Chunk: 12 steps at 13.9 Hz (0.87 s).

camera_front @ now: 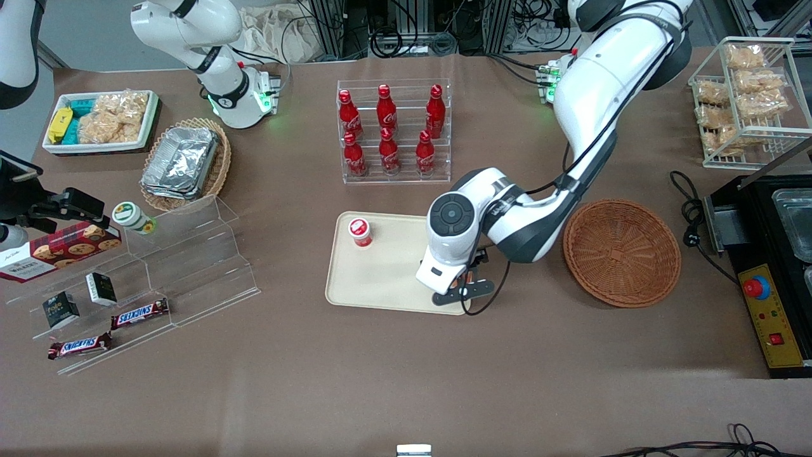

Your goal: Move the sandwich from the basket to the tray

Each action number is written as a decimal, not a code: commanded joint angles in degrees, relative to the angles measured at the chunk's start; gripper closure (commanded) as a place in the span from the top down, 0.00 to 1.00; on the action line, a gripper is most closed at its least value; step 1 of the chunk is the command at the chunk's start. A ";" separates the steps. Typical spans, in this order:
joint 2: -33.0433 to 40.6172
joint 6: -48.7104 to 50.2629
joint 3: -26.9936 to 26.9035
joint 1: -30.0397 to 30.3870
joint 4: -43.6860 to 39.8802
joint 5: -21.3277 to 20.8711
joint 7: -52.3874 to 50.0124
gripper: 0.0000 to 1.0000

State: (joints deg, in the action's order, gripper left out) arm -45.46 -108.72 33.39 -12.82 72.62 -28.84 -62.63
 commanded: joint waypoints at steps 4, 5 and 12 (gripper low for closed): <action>12.22 10.00 0.10 6.75 1.20 5.62 0.14 1.00; 13.89 11.49 0.18 8.41 1.29 6.68 0.84 1.00; 27.07 20.38 -11.54 12.66 2.43 18.17 23.13 1.00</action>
State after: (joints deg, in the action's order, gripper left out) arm -23.53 -89.01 28.40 1.34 72.01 -15.17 -45.92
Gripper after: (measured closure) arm 0.000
